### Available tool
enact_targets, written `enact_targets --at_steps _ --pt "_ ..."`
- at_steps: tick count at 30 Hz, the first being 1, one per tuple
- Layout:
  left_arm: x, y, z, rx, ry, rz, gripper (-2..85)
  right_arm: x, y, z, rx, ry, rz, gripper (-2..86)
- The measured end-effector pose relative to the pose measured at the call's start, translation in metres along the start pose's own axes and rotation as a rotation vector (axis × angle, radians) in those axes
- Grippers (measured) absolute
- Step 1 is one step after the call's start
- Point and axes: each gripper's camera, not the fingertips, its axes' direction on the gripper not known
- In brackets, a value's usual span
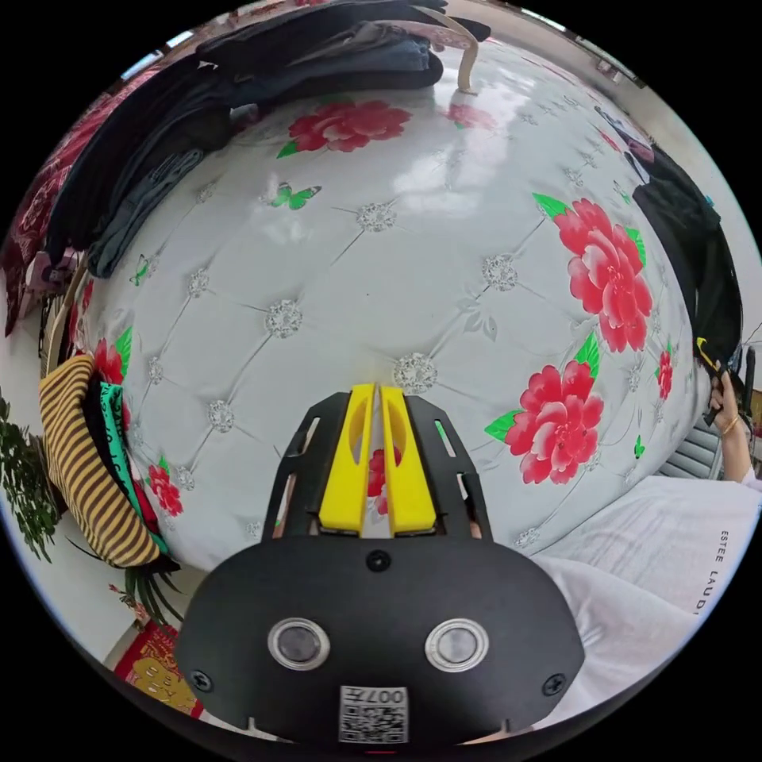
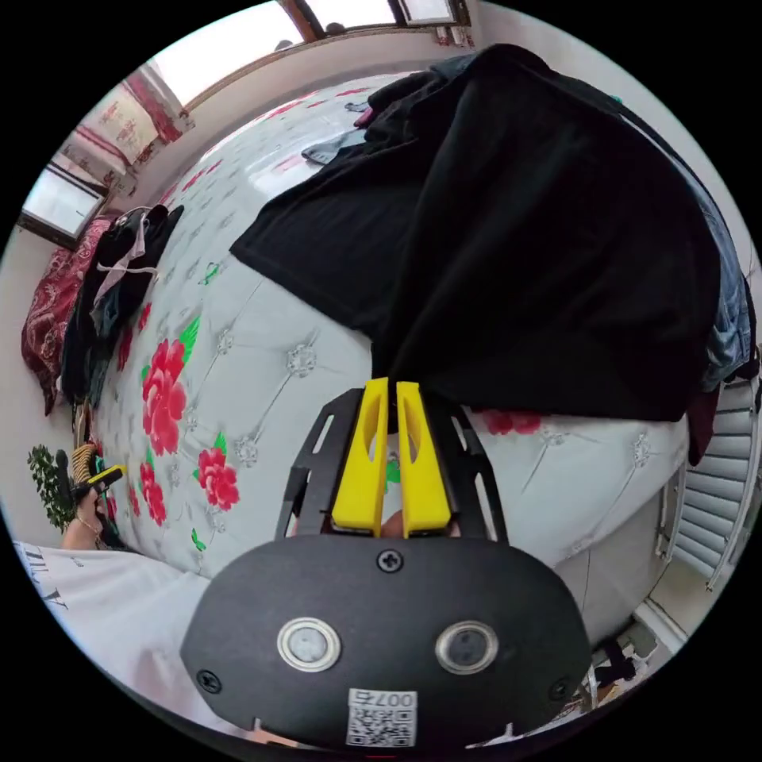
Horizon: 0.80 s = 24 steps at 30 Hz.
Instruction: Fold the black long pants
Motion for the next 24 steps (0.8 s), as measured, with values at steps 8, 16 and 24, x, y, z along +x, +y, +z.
enact_targets --at_steps 8,16,24 --pt "-0.038 0.089 -0.013 0.145 0.195 -0.084 -0.9 -0.268 0.044 0.075 -0.489 -0.567 -0.659 -0.3" --pt "-0.157 0.229 -0.062 0.283 0.141 -0.348 -0.7 -0.436 0.112 0.0 -0.386 -0.805 -1.277 0.3" --pt "-0.181 0.292 -0.066 0.302 0.223 -0.329 7.2 -0.303 0.098 -0.016 -0.085 -0.404 -0.987 4.6"
